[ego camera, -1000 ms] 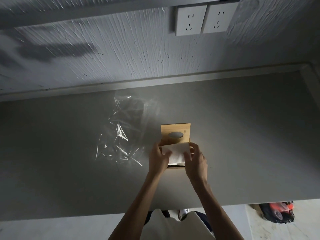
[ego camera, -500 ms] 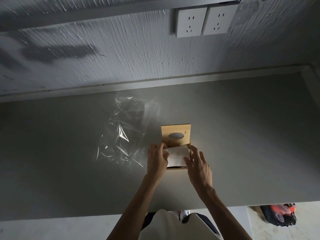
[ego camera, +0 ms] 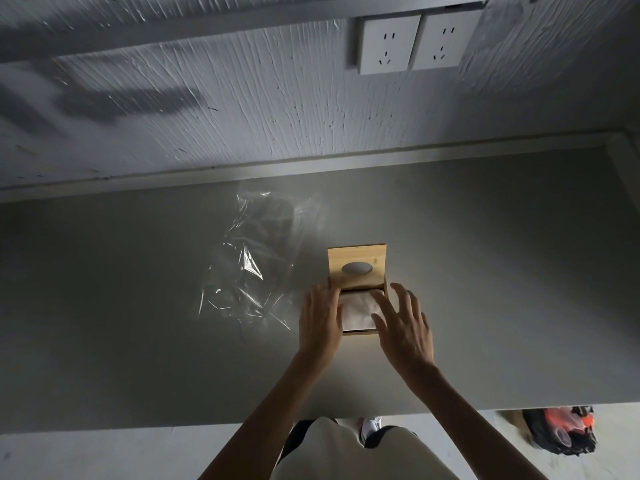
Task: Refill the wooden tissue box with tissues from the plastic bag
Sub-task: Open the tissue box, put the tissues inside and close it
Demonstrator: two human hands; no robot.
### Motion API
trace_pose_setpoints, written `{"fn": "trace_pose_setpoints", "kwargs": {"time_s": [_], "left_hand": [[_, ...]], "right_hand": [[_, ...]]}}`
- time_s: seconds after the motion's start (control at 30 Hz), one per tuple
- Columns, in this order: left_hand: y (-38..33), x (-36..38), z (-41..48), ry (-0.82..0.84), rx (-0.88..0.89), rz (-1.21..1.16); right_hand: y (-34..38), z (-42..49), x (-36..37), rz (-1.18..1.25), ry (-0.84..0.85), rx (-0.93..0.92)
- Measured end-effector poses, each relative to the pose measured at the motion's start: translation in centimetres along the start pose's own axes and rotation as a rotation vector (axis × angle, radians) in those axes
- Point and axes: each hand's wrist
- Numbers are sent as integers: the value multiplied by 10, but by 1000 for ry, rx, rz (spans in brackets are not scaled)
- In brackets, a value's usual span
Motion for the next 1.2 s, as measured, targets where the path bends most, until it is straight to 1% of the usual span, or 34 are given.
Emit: {"fn": "trace_pose_setpoints", "kwargs": {"time_s": [0.07, 0.1, 0.17, 0.27, 0.33, 0.4, 0.47, 0.53, 0.63, 0.67, 0.73, 0.8, 0.83, 0.87, 0.9, 0.93, 1.0, 1.03, 1.07, 1.1, 1.13, 1.2], "left_hand": [[2, 5, -9, -3, 78, 46], [1, 5, -12, 7, 89, 57], [-1, 6, -14, 26, 72, 50], [-4, 5, -11, 13, 34, 65], [-4, 6, -8, 4, 28, 73], [-3, 5, -7, 16, 29, 87], [1, 8, -7, 72, 17, 78], [4, 11, -9, 89, -5, 50], [7, 18, -10, 87, 13, 6], [8, 17, -9, 111, 7, -18], [7, 10, -9, 128, 13, -97], [4, -3, -8, 31, -8, -184], [2, -11, -6, -29, -52, -219], [-1, -19, -1, -49, -118, -260], [-4, -29, 6, -15, -199, -332], [-6, -38, 15, 66, -287, -463], [-10, -55, 33, 288, -474, -842], [-11, -60, 41, 424, -567, -1007], [-9, -63, 48, 538, -633, -1103], [-6, -64, 54, 603, -664, -1141], [-2, -64, 58, 634, -687, -1161], [7, -59, 64, 657, -727, -1200]], "right_hand": [[0, -5, 3, -28, 4, -10], [0, -8, 5, -20, 8, 5], [3, -13, 10, 21, 13, 37], [11, -14, 7, 149, 29, 117], [12, -10, 3, 148, 6, 145], [10, -7, 4, 69, -27, 108], [7, -4, 6, 16, -38, 66], [7, -3, 7, -2, -31, 51], [7, 0, 6, 20, -21, 43], [6, 0, 6, 49, -12, 44], [1, 1, 6, 180, 36, 78], [-7, 4, 1, 356, 27, 113], [-11, 7, -3, 449, -16, 127], [-15, 12, -9, 566, -56, 163], [-19, 19, -16, 711, -43, 230], [-21, 26, -24, 876, 49, 322], [-28, 41, -35, 1157, 362, 493], [-33, 48, -37, 1256, 503, 537], [-37, 55, -38, 1340, 603, 561], [-40, 60, -37, 1411, 661, 586], [-41, 65, -35, 1460, 687, 613], [-40, 71, -34, 1494, 694, 656]]}}
Point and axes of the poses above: each hand's wrist, its own z-axis towards the middle knuckle, its own x-axis out of the palm, y = z × x, and after that the axes turned 2 degrees about -z, right-handed
